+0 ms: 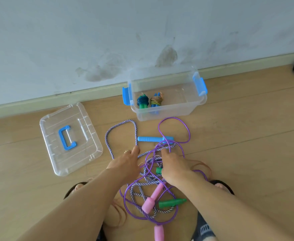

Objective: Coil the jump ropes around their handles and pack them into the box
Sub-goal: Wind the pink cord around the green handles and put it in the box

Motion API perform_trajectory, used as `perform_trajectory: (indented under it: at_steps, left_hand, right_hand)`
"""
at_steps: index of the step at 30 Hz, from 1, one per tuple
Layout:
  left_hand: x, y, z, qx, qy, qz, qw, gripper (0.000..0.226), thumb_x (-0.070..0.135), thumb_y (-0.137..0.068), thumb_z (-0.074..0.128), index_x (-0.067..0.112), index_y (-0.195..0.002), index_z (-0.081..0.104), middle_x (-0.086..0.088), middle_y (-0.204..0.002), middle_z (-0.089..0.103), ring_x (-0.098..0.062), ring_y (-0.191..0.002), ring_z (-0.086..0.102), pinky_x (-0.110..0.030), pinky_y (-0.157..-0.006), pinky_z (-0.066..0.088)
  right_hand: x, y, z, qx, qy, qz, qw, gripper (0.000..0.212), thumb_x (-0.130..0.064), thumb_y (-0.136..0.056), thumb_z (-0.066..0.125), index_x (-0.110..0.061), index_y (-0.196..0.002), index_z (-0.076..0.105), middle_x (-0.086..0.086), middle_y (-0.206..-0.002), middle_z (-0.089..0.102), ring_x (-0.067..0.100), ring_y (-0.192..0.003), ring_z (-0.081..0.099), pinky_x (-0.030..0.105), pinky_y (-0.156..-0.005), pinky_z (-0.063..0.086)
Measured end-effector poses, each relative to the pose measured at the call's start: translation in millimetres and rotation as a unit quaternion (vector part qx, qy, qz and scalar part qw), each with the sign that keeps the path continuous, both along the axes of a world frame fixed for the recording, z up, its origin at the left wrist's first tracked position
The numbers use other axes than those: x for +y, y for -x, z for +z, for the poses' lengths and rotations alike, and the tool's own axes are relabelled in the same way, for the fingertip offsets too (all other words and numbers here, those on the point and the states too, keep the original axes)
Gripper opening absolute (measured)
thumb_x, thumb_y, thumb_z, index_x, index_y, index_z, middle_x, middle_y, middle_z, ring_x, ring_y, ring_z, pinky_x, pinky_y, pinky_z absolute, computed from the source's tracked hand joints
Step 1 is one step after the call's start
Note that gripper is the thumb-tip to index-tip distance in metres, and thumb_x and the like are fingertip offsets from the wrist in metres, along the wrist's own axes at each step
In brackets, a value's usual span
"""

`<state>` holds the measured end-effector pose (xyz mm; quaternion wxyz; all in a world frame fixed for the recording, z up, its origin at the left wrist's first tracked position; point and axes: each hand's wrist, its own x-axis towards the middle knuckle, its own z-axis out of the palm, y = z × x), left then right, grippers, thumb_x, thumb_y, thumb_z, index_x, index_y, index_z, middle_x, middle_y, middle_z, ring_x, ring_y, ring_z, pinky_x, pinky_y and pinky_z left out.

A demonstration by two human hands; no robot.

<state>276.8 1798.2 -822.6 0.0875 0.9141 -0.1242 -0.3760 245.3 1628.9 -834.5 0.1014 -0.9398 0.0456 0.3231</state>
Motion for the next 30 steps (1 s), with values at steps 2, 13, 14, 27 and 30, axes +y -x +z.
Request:
perform_trajectory:
  at_steps: [2, 13, 14, 27, 30]
  left_hand:
    - [6.2, 6.0, 6.6, 0.030, 0.024, -0.011, 0.999, 0.045, 0.030, -0.095, 0.050, 0.025, -0.136, 0.031, -0.007, -0.131, 0.051, -0.035, -0.108, 0.059, -0.044, -0.088, 0.050]
    - [8.8, -12.2, 125.8, 0.072, 0.123, -0.017, 0.990, 0.033, 0.043, -0.091, 0.064, 0.037, -0.124, 0.063, 0.007, -0.124, 0.059, -0.012, -0.115, 0.055, -0.026, -0.093, 0.039]
    - [8.4, -11.8, 140.1, 0.069, 0.124, -0.018, 0.990, 0.024, 0.042, -0.092, 0.061, 0.036, -0.115, 0.068, 0.008, -0.120, 0.062, -0.012, -0.113, 0.056, -0.026, -0.093, 0.040]
    - [22.4, -8.1, 286.5, -0.151, 0.194, 0.054, 0.968, 0.046, 0.045, -0.099, 0.044, 0.003, -0.081, 0.051, -0.004, -0.068, 0.044, -0.020, -0.055, 0.045, -0.032, -0.062, 0.043]
    - [17.5, -2.0, 307.6, -0.197, 0.255, 0.054, 0.945, 0.046, 0.043, -0.099, 0.045, 0.003, -0.077, 0.047, 0.000, -0.064, 0.036, -0.017, -0.058, 0.031, -0.031, -0.059, 0.033]
  right_hand:
    - [0.5, 6.8, 3.2, 0.018, -0.042, -0.044, 0.998, 0.022, -0.010, -0.093, 0.053, -0.011, -0.115, 0.049, 0.010, -0.104, 0.063, 0.034, -0.100, 0.063, 0.037, -0.070, 0.045]
    - [21.8, -41.2, 183.6, -0.020, -0.293, -0.106, 0.950, 0.012, -0.026, -0.080, 0.067, -0.016, -0.073, 0.067, 0.001, -0.063, 0.047, 0.017, -0.055, 0.041, 0.022, -0.048, 0.037]
    - [22.4, -42.4, 203.9, -0.031, -0.310, -0.108, 0.944, 0.010, -0.024, -0.080, 0.068, -0.016, -0.074, 0.066, 0.003, -0.065, 0.044, 0.017, -0.055, 0.038, 0.022, -0.048, 0.036]
    - [-1.0, 9.5, 308.8, 0.007, -0.237, 0.014, 0.971, 0.067, -0.023, -0.078, 0.078, -0.031, -0.135, 0.043, 0.005, -0.109, 0.063, 0.017, -0.071, 0.065, 0.028, -0.060, 0.055]
    - [14.2, 12.1, 305.4, -0.028, -0.341, -0.005, 0.940, 0.083, -0.022, -0.082, 0.078, -0.032, -0.148, 0.029, 0.003, -0.128, 0.054, 0.013, -0.073, 0.068, 0.024, -0.062, 0.055]
